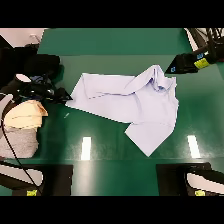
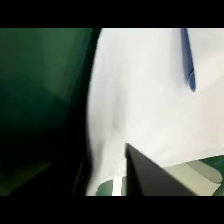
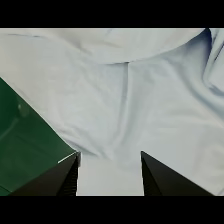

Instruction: Fold the shirts.

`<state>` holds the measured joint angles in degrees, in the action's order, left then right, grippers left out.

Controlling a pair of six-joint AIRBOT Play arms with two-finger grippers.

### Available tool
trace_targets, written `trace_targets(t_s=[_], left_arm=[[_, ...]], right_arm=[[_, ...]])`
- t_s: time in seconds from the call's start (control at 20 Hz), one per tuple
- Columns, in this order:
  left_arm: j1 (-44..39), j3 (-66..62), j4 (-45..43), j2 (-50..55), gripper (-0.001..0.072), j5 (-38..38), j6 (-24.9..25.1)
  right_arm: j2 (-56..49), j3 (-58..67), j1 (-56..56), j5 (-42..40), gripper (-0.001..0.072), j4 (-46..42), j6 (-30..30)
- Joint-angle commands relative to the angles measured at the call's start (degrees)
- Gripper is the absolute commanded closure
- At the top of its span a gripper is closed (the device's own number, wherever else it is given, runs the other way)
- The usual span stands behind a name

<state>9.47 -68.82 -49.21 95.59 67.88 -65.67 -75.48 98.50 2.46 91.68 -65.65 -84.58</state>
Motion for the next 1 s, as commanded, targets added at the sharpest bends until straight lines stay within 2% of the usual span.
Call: trace_targets(t_s=[0.0, 0.05, 0.25, 0.55, 0.6, 0.75, 0.95], left_arm=[[-2.12, -0.11, -0.02, 0.09, 0.0631, 1.11, 0.13], [-2.10, -0.13, 0.35, 0.09, 0.0685, 2.08, 0.11], [-1.95, -3.13, -1.77, -1.62, 0.0686, 8.13, 0.15], [-1.95, -3.43, -1.86, -8.48, 0.0686, 6.80, 0.13], [-1.95, -3.43, -1.81, -8.72, 0.0686, 6.88, 0.11], [-2.12, -3.39, -1.68, -8.74, 0.0686, 6.93, -0.42], [-2.12, -3.39, -1.62, -8.74, 0.0686, 6.91, -1.86]], right_arm=[[0.04, 0.00, -0.02, 3.39, 0.0281, -0.15, 0.02], [0.44, -0.81, -0.17, 3.69, 0.0281, -0.46, 0.02], [7.41, -16.83, -4.81, 0.66, 0.0281, -0.44, 1.40], [19.87, -54.84, -25.22, -10.99, 0.0281, 0.66, 2.69], [20.81, -59.39, -29.00, -12.52, 0.0281, 2.82, 4.96], [19.58, -67.01, -35.98, -14.93, 0.0280, 7.80, 11.89], [14.40, -68.91, -35.41, -19.19, 0.0281, 9.64, 14.25]])
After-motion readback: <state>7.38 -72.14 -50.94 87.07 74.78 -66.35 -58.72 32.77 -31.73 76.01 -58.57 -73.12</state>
